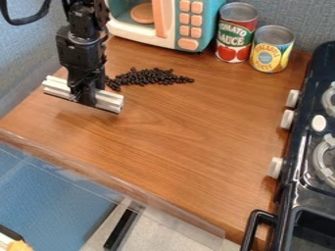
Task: Sweep into pile
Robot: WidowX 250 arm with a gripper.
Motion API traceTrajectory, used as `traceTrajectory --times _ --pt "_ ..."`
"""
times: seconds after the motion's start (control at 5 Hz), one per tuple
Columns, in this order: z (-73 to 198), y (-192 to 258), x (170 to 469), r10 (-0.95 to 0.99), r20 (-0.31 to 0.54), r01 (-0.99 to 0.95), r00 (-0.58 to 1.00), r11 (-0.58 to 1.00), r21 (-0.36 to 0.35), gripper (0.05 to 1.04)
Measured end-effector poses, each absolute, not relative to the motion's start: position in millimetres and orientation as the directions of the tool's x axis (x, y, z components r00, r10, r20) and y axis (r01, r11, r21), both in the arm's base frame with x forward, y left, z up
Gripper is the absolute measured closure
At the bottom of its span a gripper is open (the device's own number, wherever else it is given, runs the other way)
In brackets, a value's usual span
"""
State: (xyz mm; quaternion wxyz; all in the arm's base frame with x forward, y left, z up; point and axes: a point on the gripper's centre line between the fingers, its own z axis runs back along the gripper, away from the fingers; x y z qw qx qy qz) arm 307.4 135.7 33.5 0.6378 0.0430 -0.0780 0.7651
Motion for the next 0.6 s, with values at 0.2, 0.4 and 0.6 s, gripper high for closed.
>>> traceTrajectory --times 0.2,0.4,0.6 --pt "32.4 141.1 314.0 0.969 0.145 -0.98 -0.2 -0.194 -0.055 0.705" --pt "24.9 141.6 313.1 0.972 0.133 -0.981 -0.196 -0.196 -0.01 0.705" --pt "25.4 144.3 320.9 0.975 0.135 -0.984 -0.177 -0.175 -0.027 0.705"
